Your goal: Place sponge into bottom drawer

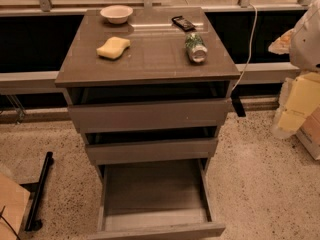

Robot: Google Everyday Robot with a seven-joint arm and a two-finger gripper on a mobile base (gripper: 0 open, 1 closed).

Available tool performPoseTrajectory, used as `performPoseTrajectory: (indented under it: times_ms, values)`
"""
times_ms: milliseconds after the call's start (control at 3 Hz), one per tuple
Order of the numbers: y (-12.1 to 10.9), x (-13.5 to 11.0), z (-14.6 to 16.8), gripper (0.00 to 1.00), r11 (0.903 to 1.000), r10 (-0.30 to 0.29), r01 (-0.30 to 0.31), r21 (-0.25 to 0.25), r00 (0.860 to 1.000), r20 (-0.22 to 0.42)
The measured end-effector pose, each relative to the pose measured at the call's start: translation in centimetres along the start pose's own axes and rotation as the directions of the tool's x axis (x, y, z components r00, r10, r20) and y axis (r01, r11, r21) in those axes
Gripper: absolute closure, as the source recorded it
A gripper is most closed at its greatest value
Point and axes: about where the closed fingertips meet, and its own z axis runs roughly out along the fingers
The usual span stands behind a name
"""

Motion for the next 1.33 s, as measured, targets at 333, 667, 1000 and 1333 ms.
performPoseTrajectory:
  times_ms: [333, 667, 1000, 1333]
  values:
    - [-0.1, -0.3, 0.2, 0.00, 1.0000, 0.000, 0.000, 0.003, 1.000, 0.010]
    - [-0.9, -1.8, 1.1, 0.00, 0.9998, -0.001, 0.000, 0.018, 0.998, 0.067]
    - [-2.6, -4.1, 2.5, 0.00, 0.9995, 0.011, -0.015, 0.027, 0.989, 0.148]
    - [-4.8, -6.6, 3.9, 0.00, 0.9996, 0.003, -0.009, 0.028, 0.975, 0.221]
